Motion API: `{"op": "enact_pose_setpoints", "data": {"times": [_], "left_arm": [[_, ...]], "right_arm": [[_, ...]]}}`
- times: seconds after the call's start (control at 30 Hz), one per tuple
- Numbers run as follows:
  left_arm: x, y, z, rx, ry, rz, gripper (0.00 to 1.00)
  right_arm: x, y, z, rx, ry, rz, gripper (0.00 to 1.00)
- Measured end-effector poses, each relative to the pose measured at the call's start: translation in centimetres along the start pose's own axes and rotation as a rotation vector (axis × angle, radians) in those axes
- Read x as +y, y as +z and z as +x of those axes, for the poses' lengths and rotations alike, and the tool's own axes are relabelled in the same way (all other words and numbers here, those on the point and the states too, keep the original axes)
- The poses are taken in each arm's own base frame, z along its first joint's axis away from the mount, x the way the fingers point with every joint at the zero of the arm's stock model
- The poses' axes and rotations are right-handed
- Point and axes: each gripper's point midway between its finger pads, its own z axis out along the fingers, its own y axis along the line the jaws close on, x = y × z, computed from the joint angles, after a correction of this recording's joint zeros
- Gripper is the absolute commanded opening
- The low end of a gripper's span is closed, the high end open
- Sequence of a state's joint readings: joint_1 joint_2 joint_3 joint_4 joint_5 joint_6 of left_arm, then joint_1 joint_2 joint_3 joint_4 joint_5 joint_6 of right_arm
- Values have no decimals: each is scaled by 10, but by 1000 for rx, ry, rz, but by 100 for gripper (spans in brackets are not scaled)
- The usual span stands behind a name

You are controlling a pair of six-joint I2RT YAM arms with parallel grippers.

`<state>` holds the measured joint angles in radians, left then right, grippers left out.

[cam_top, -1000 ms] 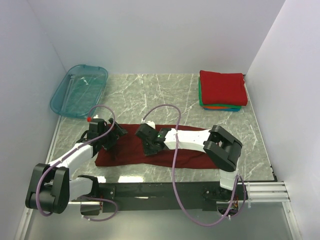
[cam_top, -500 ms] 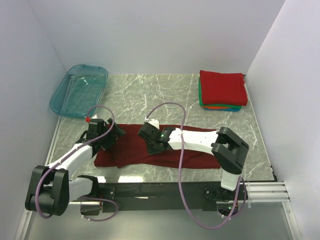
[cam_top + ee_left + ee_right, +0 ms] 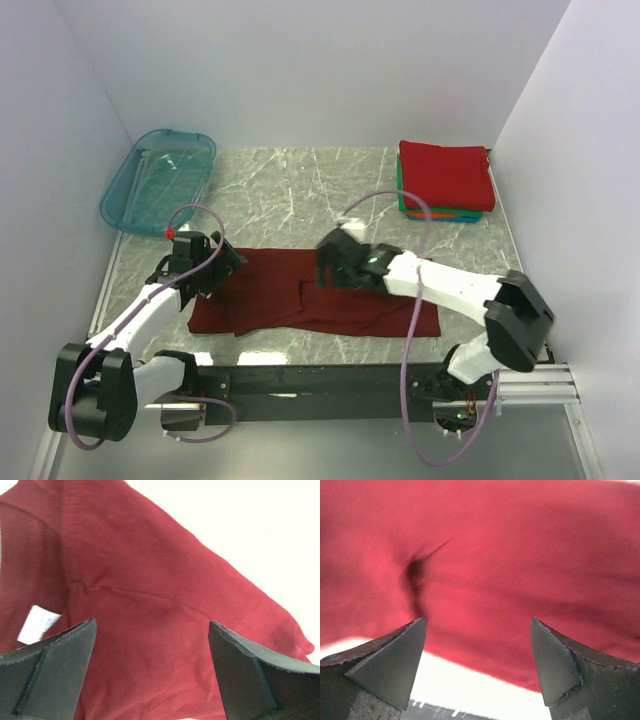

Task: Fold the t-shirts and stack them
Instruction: Fold the tshirt

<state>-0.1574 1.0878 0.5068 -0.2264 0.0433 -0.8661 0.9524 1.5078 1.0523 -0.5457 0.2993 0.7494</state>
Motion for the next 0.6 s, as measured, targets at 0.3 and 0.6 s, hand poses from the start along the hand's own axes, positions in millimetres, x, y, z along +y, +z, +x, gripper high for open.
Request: {"op": "enact_pose_setpoints", "data": {"times": [0.3,0.6], "left_arm": [[-18,12,19,93,7,65,99],[-61,69,8,183,8,114,99]], "right_arm": [[-120,36,-25,-4,235,143,91],[-132,69,-11,67,248,112,92]]}}
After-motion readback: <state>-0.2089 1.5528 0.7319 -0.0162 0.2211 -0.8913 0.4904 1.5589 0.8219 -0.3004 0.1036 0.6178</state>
